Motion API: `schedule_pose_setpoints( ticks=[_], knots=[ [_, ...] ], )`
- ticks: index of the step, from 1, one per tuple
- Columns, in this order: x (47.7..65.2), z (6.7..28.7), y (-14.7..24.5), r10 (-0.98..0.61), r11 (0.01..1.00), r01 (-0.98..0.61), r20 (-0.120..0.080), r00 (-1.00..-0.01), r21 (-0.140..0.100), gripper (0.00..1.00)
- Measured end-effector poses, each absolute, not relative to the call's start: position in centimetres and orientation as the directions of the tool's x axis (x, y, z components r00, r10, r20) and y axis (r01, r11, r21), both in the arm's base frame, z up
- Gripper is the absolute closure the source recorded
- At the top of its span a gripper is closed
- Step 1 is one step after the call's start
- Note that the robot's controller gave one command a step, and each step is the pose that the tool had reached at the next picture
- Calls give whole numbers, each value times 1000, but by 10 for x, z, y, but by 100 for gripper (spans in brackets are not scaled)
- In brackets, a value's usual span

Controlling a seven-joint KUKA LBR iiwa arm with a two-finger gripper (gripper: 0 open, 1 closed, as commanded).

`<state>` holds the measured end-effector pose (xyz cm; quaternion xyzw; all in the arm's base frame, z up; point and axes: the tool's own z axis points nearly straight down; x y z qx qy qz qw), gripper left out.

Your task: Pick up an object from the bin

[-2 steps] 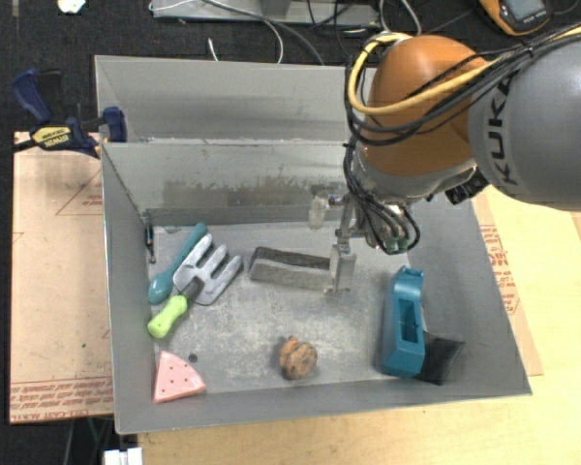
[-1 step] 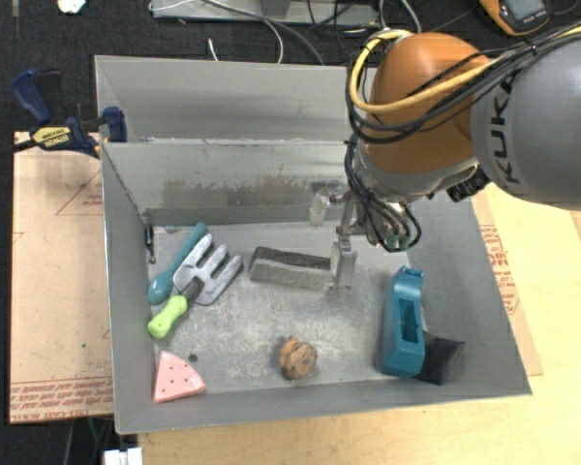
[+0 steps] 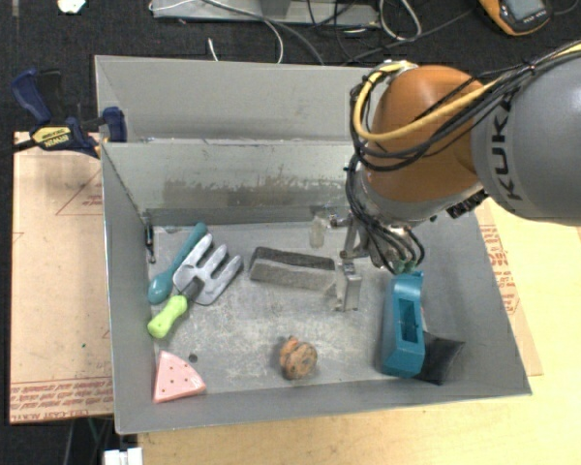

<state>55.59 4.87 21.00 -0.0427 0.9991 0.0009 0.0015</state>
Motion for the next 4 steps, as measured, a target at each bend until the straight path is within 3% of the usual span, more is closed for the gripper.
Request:
schedule_pose_setpoints(
  ticks=[1,2,3,4],
  knots=[
    [593,205,50,-81,997,-81,-5,-997,2,0],
    [596,139,51,-143,990,-143,-3,-990,2,0],
    [619,101,66,-273,962,-273,-23,-962,-2,0],
    [639,73,52,-260,966,-260,-7,-966,1,0]
  ],
)
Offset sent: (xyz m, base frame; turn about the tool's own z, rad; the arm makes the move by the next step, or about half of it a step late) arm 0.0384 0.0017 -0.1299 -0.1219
